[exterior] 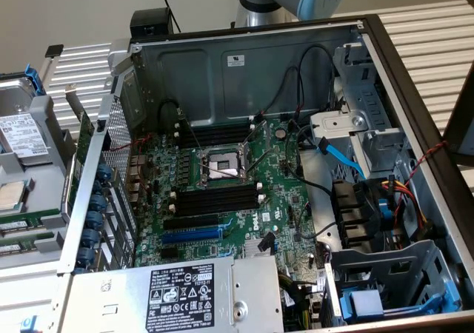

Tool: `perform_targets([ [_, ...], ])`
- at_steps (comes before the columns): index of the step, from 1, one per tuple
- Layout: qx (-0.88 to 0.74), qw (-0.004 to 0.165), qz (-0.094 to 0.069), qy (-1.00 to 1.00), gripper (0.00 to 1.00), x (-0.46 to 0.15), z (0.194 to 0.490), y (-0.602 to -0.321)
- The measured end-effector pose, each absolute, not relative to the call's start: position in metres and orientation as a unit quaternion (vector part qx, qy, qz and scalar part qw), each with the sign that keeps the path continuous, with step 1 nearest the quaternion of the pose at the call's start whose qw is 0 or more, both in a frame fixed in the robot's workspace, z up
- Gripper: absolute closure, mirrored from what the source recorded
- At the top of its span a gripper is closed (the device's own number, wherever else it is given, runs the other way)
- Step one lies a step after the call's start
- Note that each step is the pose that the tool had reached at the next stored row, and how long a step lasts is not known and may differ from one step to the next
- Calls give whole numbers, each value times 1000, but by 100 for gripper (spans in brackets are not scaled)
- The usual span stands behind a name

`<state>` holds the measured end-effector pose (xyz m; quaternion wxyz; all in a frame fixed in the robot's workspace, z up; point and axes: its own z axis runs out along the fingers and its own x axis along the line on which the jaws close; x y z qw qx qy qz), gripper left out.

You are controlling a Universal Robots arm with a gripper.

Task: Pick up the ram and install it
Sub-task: 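Pick up the ram and move it above insertion slot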

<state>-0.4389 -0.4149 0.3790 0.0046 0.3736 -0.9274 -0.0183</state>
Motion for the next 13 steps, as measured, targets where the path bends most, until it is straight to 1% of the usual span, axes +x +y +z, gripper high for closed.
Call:
perform_targets([
  [13, 481, 7, -18, -877, 89, -439, 378, -415],
])
